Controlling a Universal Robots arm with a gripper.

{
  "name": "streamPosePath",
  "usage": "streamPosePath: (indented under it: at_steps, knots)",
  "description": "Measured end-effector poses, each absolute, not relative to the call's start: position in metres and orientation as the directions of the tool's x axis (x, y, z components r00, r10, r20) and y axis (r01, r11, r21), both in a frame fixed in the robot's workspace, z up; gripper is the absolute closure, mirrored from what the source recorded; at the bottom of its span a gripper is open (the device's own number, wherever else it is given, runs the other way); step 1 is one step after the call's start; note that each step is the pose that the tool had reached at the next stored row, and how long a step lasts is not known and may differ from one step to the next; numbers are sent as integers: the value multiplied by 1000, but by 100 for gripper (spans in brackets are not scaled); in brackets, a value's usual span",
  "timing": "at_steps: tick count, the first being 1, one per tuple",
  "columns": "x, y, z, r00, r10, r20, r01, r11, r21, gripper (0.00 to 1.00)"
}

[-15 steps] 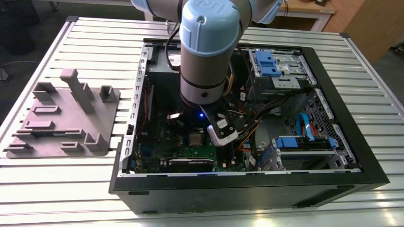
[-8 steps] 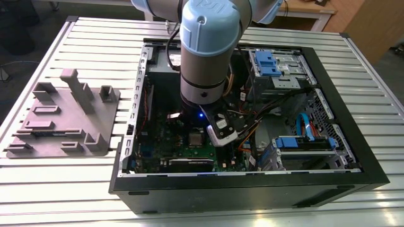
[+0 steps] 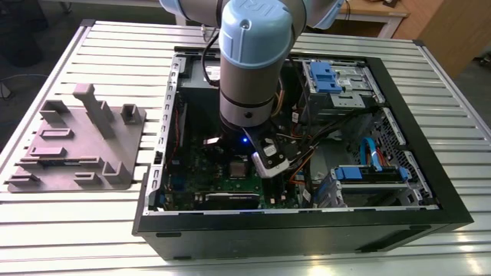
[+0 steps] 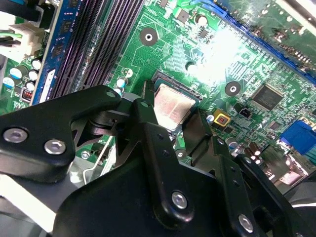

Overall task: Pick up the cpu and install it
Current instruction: 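Place the cpu into insertion slot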

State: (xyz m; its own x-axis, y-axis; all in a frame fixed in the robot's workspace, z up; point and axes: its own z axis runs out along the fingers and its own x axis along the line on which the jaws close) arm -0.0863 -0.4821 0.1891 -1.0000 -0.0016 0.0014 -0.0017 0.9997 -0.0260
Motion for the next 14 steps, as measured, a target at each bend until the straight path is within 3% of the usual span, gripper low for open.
streamPosePath:
  at_steps: [13, 14]
  knots:
    - [-86, -482, 189, -1000, -2, 1, -2, 1000, -27, 52]
    - [-86, -482, 189, -1000, -2, 1, -2, 1000, -27, 45]
